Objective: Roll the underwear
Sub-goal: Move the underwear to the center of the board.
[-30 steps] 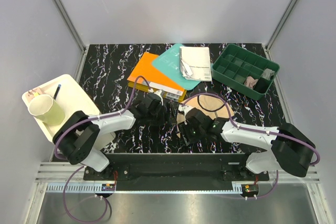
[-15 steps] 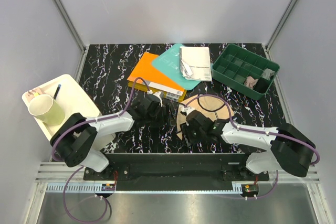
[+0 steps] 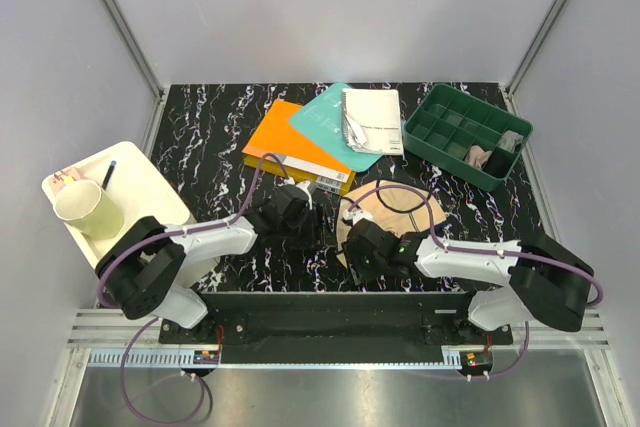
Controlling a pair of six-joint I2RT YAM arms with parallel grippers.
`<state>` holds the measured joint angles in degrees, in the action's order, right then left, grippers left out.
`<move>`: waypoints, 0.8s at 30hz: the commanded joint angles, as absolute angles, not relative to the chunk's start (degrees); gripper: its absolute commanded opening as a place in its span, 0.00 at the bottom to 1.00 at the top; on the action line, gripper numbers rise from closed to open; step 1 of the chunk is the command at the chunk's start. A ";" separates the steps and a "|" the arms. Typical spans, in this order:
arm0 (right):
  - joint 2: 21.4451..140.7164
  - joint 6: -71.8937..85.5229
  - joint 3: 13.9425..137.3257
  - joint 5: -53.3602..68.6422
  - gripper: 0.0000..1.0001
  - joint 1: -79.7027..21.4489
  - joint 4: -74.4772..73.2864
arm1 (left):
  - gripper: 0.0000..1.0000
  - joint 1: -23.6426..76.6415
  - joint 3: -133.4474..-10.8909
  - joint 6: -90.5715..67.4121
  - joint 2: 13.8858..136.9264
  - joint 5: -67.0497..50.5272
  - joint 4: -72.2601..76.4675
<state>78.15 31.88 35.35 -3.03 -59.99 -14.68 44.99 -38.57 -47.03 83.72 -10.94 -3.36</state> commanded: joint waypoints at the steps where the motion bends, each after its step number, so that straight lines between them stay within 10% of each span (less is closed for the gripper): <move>1: 80.77 34.80 36.21 -7.64 0.40 -61.08 -16.52 | 0.63 45.44 -37.62 -47.99 81.83 -12.22 -1.32; 14: 85.96 31.91 39.81 -5.63 0.07 -61.26 -16.26 | 0.57 45.61 -34.72 -50.97 79.54 -12.65 0.95; 24: 87.54 30.94 41.31 -5.45 0.01 -61.35 -16.17 | 0.49 46.41 -32.78 -53.35 82.70 -14.41 6.85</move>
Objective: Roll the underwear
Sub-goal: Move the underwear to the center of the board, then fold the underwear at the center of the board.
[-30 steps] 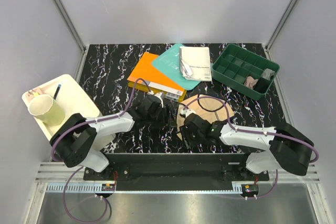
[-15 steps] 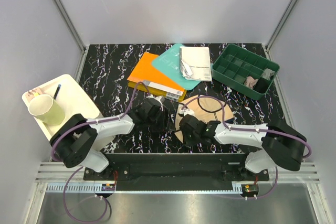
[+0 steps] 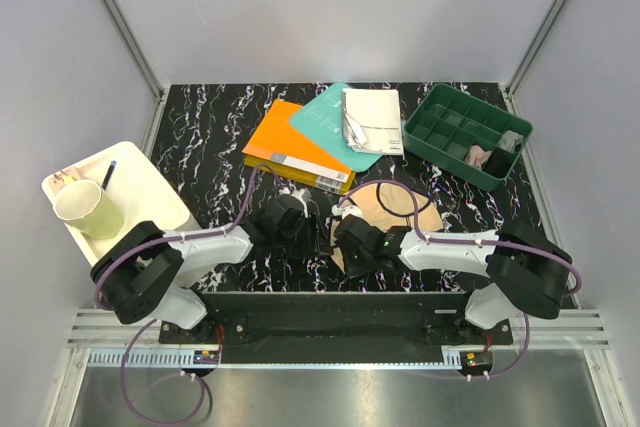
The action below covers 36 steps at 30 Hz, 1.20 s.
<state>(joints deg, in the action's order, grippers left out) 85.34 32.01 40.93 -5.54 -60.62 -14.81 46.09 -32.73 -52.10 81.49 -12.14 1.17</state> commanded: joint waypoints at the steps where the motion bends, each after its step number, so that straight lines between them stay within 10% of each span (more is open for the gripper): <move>1: 87.37 30.85 41.22 -5.45 0.01 -61.35 -16.17 | 0.49 46.41 -32.87 -53.44 83.23 -14.50 7.20; 16: 85.52 30.67 41.57 -3.78 0.00 -61.26 -15.38 | 0.27 46.41 -34.98 -53.00 89.65 -12.66 8.96; 24: 84.82 30.67 42.19 -2.64 0.00 -61.26 -14.94 | 0.00 46.41 -35.95 -52.12 90.62 -11.16 9.67; 36: 83.93 32.43 46.31 3.95 0.00 -61.26 -9.85 | 0.00 46.41 -34.98 -49.22 76.48 -4.75 -2.54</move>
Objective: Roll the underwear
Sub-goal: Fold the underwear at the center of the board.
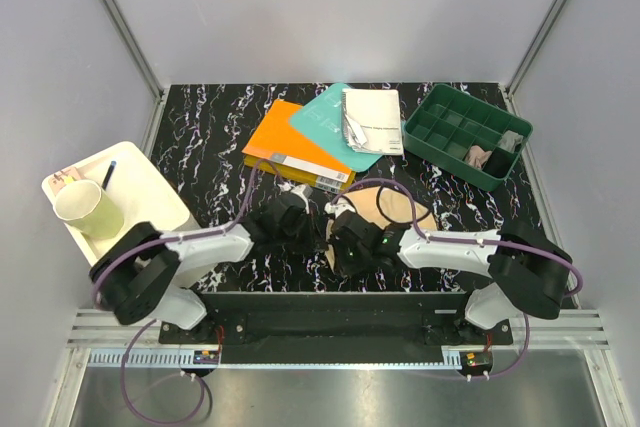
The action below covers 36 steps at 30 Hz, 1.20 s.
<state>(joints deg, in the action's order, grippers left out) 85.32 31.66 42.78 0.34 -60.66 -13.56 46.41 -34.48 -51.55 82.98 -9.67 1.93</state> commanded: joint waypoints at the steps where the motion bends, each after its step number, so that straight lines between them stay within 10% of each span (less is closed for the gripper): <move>1: 84.11 32.17 46.84 4.74 0.00 -61.26 -9.50 | 0.00 46.41 -34.98 -48.87 74.20 -3.53 -3.77; 36: 52.75 53.08 34.37 -17.49 0.00 -52.91 -31.02 | 0.00 55.10 -68.62 -39.20 98.16 -12.30 -2.99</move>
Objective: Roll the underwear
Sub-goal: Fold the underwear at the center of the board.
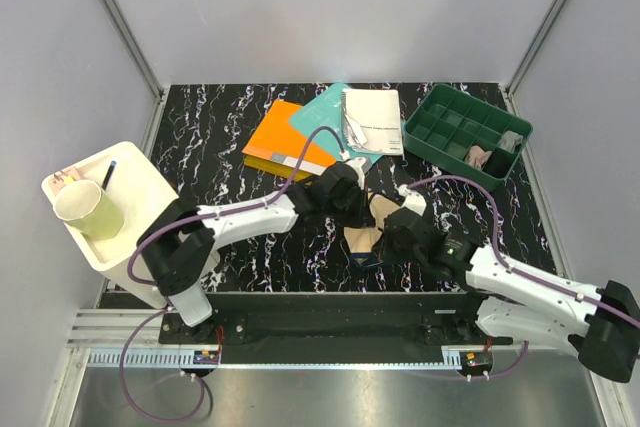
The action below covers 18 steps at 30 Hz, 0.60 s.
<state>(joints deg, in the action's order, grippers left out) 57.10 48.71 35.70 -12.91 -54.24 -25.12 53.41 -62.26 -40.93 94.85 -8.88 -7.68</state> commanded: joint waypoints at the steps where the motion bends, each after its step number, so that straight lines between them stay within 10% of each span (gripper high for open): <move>1: 51.86 53.52 34.28 -17.93 0.00 -52.30 -32.07 | 0.00 55.46 -69.60 -39.20 99.22 -12.74 -2.99; 18: 40.08 58.44 32.96 -28.56 0.00 -49.40 -47.55 | 0.00 57.83 -83.58 -38.06 113.46 -16.43 -2.90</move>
